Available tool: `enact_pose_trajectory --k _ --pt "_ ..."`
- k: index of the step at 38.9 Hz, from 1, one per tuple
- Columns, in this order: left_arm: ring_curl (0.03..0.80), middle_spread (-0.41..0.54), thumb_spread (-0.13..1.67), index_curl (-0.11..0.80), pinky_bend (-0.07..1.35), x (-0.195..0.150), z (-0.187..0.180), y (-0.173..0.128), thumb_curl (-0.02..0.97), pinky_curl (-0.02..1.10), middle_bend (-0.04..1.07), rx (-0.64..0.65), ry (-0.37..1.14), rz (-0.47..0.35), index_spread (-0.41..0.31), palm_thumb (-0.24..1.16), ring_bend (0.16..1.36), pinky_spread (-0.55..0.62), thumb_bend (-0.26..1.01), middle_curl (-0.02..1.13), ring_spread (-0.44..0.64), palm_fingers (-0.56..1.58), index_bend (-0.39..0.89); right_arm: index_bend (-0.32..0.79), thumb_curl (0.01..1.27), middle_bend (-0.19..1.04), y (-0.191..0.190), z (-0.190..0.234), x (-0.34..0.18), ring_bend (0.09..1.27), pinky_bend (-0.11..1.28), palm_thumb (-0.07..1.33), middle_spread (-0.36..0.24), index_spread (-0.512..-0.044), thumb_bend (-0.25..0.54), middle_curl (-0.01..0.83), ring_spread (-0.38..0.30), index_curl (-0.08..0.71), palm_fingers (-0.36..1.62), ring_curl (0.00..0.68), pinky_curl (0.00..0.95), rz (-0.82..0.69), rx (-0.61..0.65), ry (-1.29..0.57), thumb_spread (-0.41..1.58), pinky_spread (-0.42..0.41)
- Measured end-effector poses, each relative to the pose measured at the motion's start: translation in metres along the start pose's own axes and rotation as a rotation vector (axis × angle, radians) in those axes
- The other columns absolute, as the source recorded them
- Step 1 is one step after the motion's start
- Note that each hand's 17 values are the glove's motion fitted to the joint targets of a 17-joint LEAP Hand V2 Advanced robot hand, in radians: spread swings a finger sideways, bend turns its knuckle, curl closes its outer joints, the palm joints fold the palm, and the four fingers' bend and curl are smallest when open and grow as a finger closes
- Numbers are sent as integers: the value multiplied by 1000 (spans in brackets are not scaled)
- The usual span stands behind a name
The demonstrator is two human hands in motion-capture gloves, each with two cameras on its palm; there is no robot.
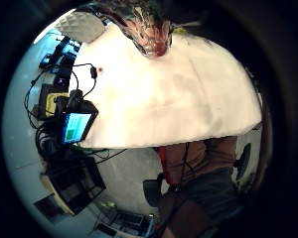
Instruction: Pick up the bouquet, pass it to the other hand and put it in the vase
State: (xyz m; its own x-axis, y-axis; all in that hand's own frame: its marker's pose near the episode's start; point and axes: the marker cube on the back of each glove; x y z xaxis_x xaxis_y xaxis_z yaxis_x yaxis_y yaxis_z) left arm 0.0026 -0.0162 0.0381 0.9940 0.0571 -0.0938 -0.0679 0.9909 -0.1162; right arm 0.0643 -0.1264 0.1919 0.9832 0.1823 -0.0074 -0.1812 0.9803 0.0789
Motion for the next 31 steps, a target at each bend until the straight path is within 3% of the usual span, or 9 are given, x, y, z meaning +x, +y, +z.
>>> enact_pose_trajectory --k 9,16,23,31 --pt "274 147 917 208 541 10 -14 -12 202 343 248 27 33 23 -64 -62 628 478 -59 353 387 70 117 163 608 612 -3 -20 4 945 760 961 -195 -279 -10 567 -204 308 1356 547 475 39 33 -113 683 -279" --pt "272 147 913 207 554 32 -50 -32 203 346 246 162 121 80 -61 -61 626 467 -59 351 386 79 114 179 634 646 -5 -58 6 971 783 961 -194 -274 -24 588 -201 346 1349 557 487 72 111 -350 670 -284" --pt "272 136 932 217 551 69 -86 -50 208 342 242 277 378 206 -60 -33 629 449 -42 348 356 151 134 179 653 662 -1 -121 -3 988 794 955 -192 -275 -26 599 -201 379 1338 562 494 66 218 -653 664 -285" --pt "279 114 963 227 557 127 -116 -69 241 345 221 349 783 359 -68 59 648 393 -2 343 279 279 130 176 670 668 5 -172 -18 999 803 951 -191 -276 -26 607 -200 408 1327 564 499 -10 287 -939 661 -286"
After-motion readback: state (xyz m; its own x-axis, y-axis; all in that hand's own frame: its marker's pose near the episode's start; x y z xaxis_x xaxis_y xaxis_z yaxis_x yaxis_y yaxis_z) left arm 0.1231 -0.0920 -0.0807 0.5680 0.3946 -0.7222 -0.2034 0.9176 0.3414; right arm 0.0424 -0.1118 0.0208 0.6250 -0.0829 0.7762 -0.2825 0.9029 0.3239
